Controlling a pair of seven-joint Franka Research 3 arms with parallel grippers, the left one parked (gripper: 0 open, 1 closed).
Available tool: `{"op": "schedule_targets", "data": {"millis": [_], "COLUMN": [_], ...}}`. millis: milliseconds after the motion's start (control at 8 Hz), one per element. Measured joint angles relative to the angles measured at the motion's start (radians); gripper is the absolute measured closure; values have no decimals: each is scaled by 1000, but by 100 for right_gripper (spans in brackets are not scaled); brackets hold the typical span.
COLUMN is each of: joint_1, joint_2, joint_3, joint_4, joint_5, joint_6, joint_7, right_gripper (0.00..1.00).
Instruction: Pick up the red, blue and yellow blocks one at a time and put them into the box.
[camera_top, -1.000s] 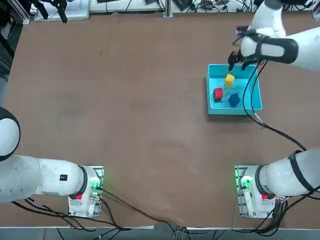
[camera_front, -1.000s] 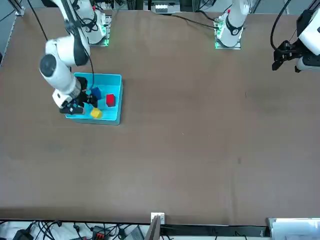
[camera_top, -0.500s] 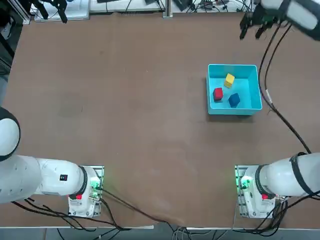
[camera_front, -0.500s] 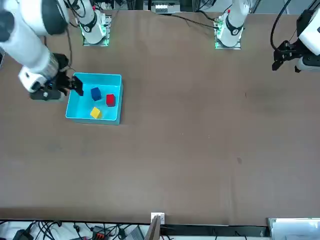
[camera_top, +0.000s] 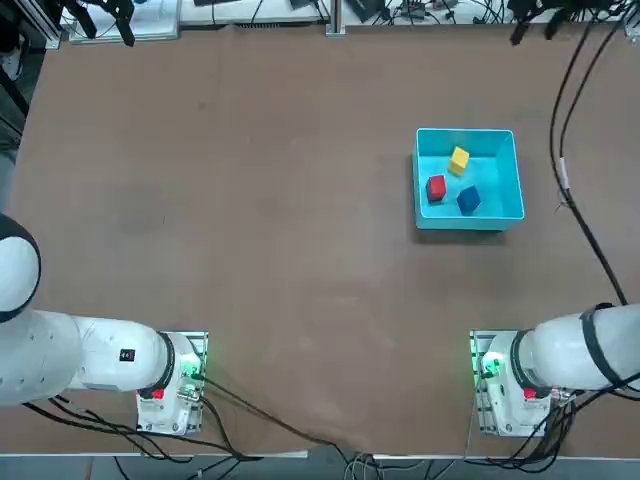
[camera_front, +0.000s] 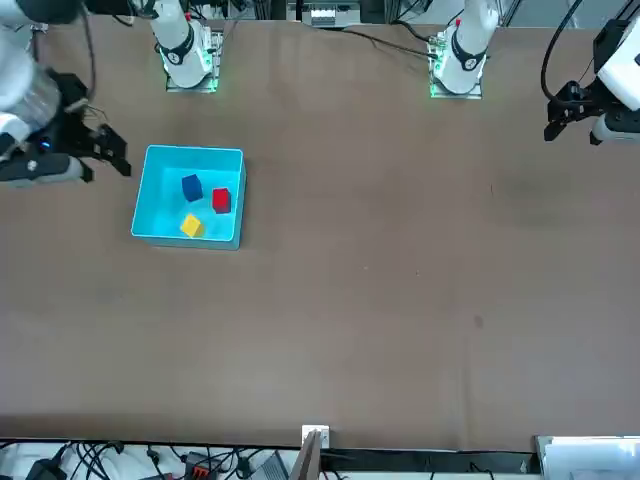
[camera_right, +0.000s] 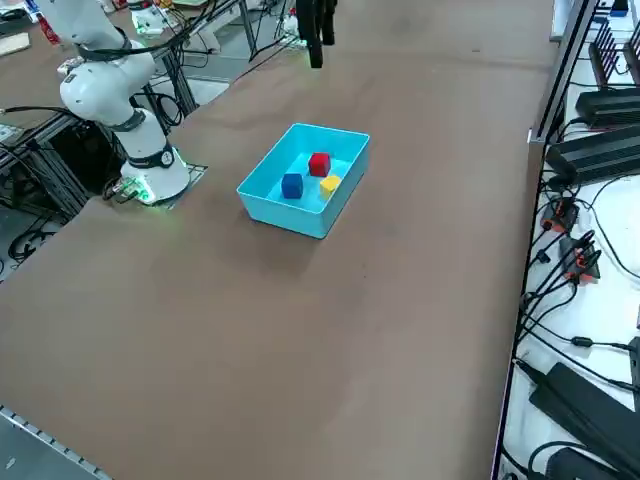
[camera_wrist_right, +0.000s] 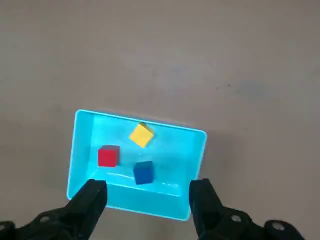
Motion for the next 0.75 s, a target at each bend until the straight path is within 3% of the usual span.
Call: {"op": "schedule_targets", "data": {"millis": [375, 750], "joint_1": [-19, 34], "joint_2": [1, 3], "joint_3": [3, -3], "joint_4": [65, 67], "joint_5": [0, 0], "joint_6": [-17, -52], "joint_7": [-13, 26], "right_gripper": [0, 0]}}
